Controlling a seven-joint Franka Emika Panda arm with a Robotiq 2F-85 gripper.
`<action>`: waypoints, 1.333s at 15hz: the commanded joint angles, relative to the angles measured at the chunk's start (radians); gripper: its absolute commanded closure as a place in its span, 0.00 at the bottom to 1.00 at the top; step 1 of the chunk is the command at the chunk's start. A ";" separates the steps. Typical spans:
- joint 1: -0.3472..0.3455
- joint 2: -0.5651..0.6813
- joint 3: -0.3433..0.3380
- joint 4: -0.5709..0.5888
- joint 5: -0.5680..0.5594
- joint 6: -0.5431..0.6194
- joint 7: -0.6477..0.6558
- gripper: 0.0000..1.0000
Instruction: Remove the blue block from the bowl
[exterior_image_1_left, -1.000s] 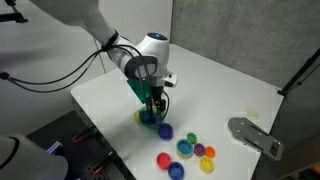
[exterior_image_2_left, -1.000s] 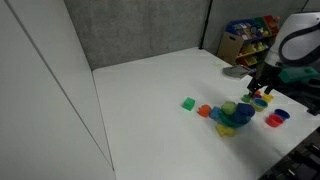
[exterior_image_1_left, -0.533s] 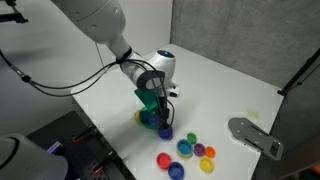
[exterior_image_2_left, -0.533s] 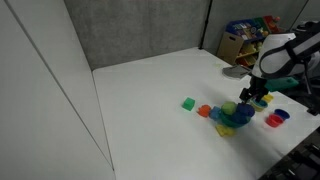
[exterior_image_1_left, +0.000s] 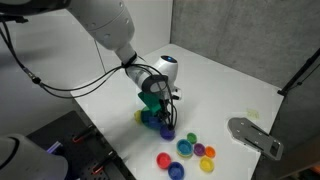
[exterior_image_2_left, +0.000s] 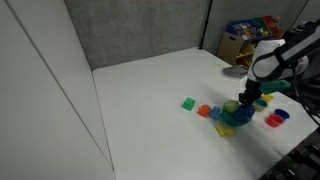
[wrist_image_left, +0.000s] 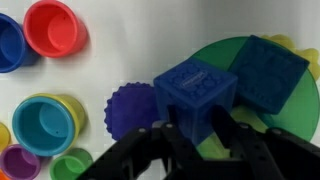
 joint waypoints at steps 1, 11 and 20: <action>0.012 0.004 -0.016 0.029 -0.014 -0.038 -0.001 0.89; 0.016 -0.115 -0.023 0.062 0.004 -0.193 0.022 0.97; 0.081 -0.048 -0.126 0.257 -0.126 -0.133 0.322 0.97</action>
